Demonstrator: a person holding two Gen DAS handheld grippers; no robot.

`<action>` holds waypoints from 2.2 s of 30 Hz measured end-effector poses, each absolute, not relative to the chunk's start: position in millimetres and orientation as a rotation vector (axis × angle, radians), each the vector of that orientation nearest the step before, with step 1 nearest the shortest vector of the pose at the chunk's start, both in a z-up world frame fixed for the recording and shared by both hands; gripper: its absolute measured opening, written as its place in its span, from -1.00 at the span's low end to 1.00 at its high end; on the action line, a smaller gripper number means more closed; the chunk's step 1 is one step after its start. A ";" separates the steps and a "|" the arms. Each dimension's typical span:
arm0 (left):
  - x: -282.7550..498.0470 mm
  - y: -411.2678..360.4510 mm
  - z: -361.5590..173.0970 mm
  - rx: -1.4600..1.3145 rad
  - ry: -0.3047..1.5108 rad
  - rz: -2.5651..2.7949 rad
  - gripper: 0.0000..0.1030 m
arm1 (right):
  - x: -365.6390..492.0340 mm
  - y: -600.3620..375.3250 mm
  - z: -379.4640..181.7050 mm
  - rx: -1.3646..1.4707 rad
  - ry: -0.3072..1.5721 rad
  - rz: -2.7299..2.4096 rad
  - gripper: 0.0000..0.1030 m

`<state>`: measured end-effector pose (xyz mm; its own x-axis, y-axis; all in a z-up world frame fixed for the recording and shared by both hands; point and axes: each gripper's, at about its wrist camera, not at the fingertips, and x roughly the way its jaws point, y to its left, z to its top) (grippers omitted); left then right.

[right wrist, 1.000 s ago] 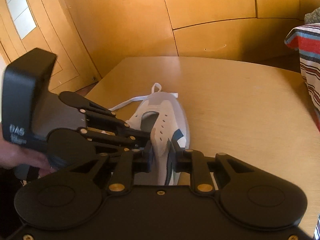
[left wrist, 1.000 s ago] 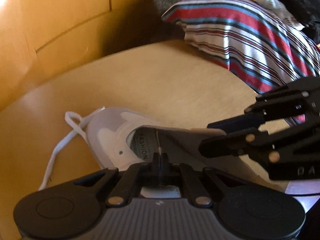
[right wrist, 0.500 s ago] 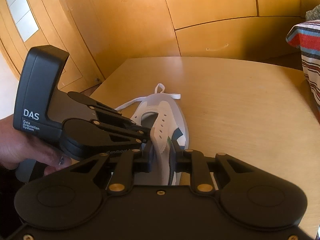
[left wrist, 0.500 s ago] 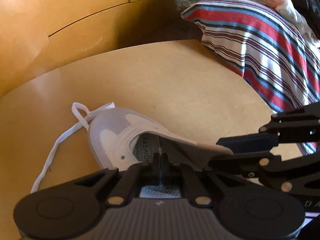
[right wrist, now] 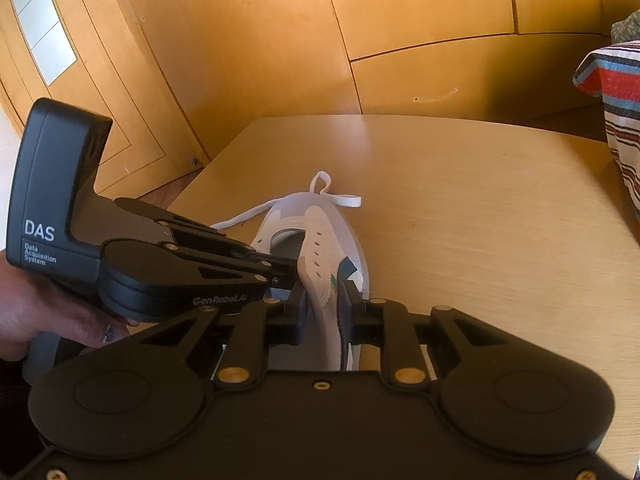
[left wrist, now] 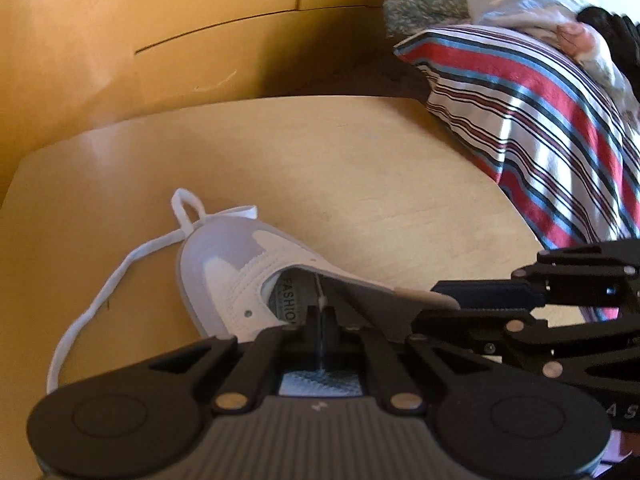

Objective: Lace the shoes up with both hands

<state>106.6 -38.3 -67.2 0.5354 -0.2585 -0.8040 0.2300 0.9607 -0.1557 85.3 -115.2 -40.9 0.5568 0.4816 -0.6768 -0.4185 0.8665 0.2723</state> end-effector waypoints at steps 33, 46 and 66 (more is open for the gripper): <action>100.6 -43.0 -71.3 0.181 0.712 -0.408 -0.98 | 122.3 -144.1 -33.2 0.284 0.816 0.546 -0.65; 99.7 -42.0 -74.1 0.186 0.698 -0.446 -0.98 | 165.5 -121.9 -76.8 0.461 0.867 0.471 -0.65; 47.9 -51.3 -51.4 0.323 0.602 -0.366 -0.16 | 155.2 -159.1 -57.8 0.472 0.684 0.342 -0.94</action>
